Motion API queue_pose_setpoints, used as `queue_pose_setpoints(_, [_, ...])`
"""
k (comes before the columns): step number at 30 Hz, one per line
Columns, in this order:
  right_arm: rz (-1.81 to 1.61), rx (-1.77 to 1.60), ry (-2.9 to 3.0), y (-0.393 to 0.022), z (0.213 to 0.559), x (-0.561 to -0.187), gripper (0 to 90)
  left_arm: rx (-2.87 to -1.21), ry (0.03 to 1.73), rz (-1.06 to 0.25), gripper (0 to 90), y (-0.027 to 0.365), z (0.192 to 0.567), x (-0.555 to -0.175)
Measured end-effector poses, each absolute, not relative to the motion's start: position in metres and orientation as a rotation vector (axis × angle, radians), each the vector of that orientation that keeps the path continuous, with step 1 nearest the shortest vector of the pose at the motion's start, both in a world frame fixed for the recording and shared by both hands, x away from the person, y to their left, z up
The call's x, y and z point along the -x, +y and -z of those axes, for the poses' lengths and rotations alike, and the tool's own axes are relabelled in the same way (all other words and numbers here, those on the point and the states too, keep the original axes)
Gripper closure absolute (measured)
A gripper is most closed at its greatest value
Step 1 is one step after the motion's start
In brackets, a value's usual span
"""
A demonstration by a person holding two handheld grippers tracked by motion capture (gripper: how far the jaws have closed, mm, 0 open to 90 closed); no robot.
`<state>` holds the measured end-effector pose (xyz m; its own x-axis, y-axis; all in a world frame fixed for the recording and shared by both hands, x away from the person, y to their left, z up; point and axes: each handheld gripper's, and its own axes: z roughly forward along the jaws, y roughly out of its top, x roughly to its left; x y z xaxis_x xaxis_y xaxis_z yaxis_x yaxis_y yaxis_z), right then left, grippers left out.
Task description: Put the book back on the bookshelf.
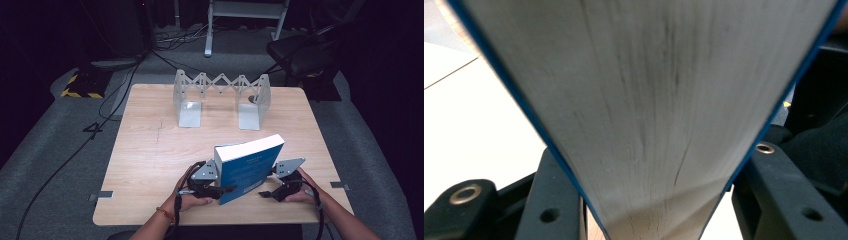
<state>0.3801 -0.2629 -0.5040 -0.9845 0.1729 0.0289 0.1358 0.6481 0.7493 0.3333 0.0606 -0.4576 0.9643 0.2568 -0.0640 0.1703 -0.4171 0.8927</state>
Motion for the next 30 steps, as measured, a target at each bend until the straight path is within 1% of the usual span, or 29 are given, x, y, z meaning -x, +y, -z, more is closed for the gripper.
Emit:
queue_pose_setpoints(2, [-1.274,-0.262,2.814,-0.263,0.504,-0.380,25.5,-2.021,0.301,-0.118,55.8,0.060,0.457,-0.332])
queue_pose_setpoints(5, [-1.289,-0.242,2.807,-0.265,0.504,-0.380,30.6,-2.057,0.284,-0.157,55.0,0.061,0.456,-0.329])
queue_pose_setpoints(6, [-1.294,-0.230,2.801,-0.265,0.504,-0.380,33.6,-2.057,0.284,-0.157,54.8,0.061,0.456,-0.329])
queue_pose_setpoints(10, [-1.290,-0.201,2.799,-0.267,0.503,-0.378,36.7,-2.103,0.251,-0.211,53.7,0.062,0.456,-0.324])
queue_pose_setpoints(13, [-1.274,-0.189,2.790,-0.268,0.503,-0.376,37.9,-2.136,0.251,-0.250,51.9,0.063,0.457,-0.319])
queue_pose_setpoints(17, [-1.263,-0.177,2.782,-0.268,0.503,-0.374,39.0,-2.163,0.263,-0.252,51.2,0.064,0.462,-0.317])
queue_pose_setpoints(21, [-1.259,-0.178,2.778,-0.268,0.502,-0.373,39.4,-2.245,0.257,-0.265,50.8,0.059,0.473,-0.316])
queue_pose_setpoints(27, [-1.274,-0.210,2.758,-0.272,0.504,-0.368,42.1,-2.258,0.263,-0.289,53.5,0.057,0.475,-0.317])
queue_pose_setpoints(30, [-1.271,-0.208,2.758,-0.274,0.503,-0.362,42.9,-2.264,0.283,-0.297,53.2,0.056,0.474,-0.320])
